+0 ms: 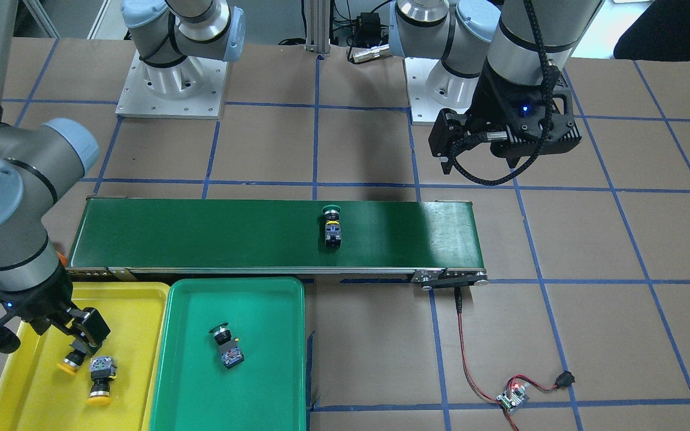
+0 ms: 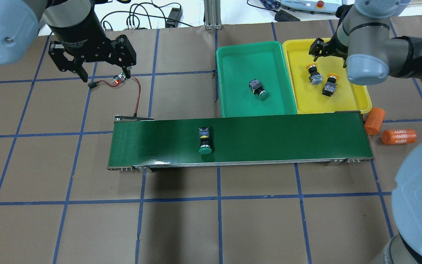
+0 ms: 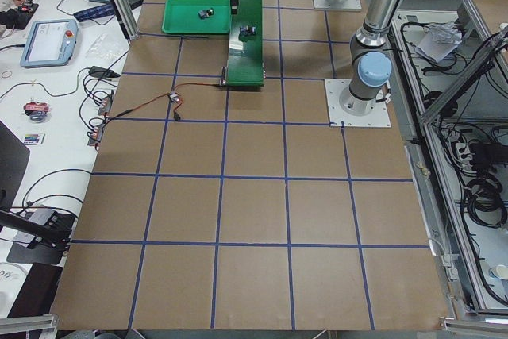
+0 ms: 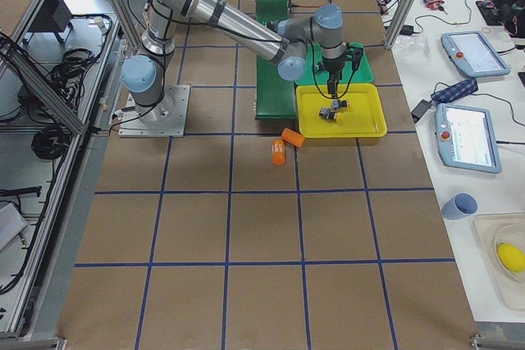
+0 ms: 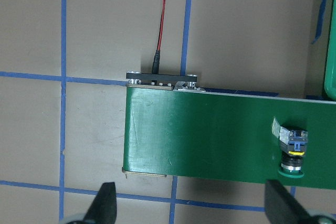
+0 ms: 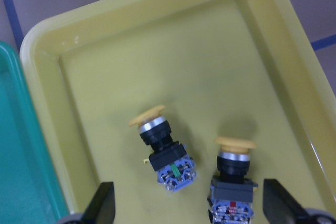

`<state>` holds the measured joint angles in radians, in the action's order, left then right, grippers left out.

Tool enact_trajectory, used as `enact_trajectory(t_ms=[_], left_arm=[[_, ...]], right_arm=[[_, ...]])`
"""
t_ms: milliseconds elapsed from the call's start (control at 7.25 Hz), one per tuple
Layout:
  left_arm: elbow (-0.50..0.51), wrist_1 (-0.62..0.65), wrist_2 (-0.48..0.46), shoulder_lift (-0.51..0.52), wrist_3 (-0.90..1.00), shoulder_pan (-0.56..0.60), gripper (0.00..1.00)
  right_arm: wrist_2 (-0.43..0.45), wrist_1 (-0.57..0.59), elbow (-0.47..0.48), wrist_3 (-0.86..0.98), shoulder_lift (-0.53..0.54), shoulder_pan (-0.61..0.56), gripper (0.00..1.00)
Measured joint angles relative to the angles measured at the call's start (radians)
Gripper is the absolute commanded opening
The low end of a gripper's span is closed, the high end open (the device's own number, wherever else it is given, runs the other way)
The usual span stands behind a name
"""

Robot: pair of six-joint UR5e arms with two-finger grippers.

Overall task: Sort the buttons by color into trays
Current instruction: 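Move the right gripper back over the belt toward the green-capped button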

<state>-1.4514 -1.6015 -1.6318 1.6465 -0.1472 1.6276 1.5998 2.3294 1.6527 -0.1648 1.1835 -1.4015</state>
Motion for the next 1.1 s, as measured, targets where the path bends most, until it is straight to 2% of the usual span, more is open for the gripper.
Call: enact_trajectory(t_ms=[414, 551, 827, 1103], left_arm=[[0.000, 0.000, 0.000, 0.001, 0.000, 0.000, 1.00], [0.000, 0.000, 0.000, 0.000, 0.000, -0.001, 1.00], [0.000, 0.000, 0.000, -0.001, 0.000, -0.001, 1.00], [0.000, -0.001, 0.000, -0.005, -0.001, 0.000, 1.00]], right_arm=[[-0.002, -0.324, 0.008, 0.001, 0.244, -0.006, 1.00], [-0.006, -0.410, 0.010, 0.002, 0.294, -0.021, 1.00], [-0.012, -0.503, 0.016, 0.007, 0.322, -0.066, 1.00], [-0.014, -0.517, 0.044, 0.011, 0.323, -0.108, 1.00]])
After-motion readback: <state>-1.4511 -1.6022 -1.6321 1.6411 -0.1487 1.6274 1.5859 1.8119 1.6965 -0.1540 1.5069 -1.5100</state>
